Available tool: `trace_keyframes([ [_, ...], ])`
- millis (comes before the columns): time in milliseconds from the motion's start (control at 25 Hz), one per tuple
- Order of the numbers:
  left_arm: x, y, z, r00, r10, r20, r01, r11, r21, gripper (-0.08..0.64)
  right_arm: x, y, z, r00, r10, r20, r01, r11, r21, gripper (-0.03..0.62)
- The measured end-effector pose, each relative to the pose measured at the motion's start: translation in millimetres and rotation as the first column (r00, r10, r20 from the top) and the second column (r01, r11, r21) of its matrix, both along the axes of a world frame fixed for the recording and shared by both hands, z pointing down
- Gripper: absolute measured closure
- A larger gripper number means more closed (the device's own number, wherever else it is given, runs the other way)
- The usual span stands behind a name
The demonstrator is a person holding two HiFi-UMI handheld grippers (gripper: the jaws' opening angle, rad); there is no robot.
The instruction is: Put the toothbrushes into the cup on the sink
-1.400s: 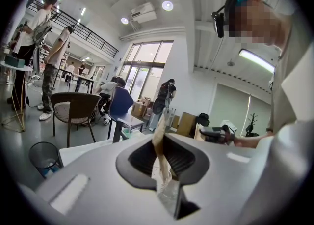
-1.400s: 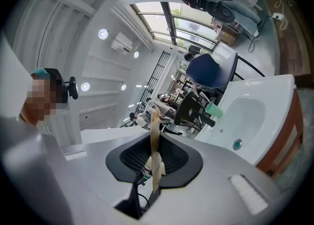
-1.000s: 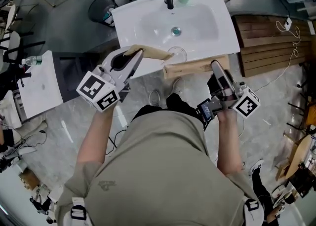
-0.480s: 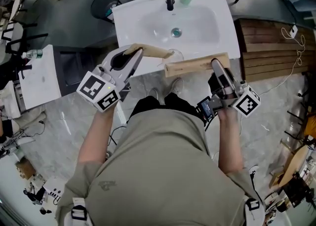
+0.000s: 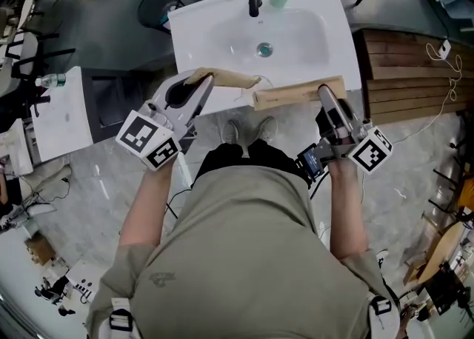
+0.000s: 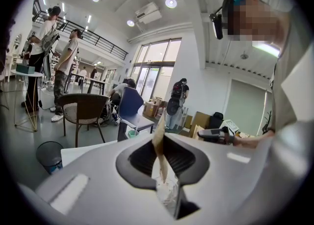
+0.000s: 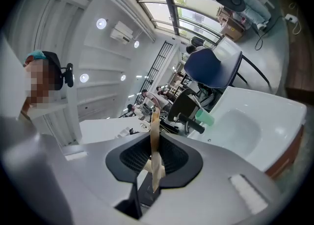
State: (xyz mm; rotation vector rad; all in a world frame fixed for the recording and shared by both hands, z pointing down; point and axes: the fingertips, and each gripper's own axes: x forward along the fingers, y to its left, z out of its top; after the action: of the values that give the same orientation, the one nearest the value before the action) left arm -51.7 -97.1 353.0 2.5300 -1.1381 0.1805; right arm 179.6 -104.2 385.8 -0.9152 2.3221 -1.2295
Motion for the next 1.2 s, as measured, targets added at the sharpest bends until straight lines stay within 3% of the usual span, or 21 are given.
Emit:
trace_keyframes([
  [560,-1.0,-8.3,0.4,0.998,0.065,0.003,-0.065,0.998,0.0,0.52,-5.7,-9.6,3.0,0.991,0.054,-0.123,-0.052,0.998,0.021,0.532],
  [1200,-27.0,-18.7,7.1,0.989,0.138,-0.043,-0.139,0.99,-0.013,0.52,-47.4,-9.6,16.9,0.914,0.049,-0.402,-0.025,0.998,0.064,0.532],
])
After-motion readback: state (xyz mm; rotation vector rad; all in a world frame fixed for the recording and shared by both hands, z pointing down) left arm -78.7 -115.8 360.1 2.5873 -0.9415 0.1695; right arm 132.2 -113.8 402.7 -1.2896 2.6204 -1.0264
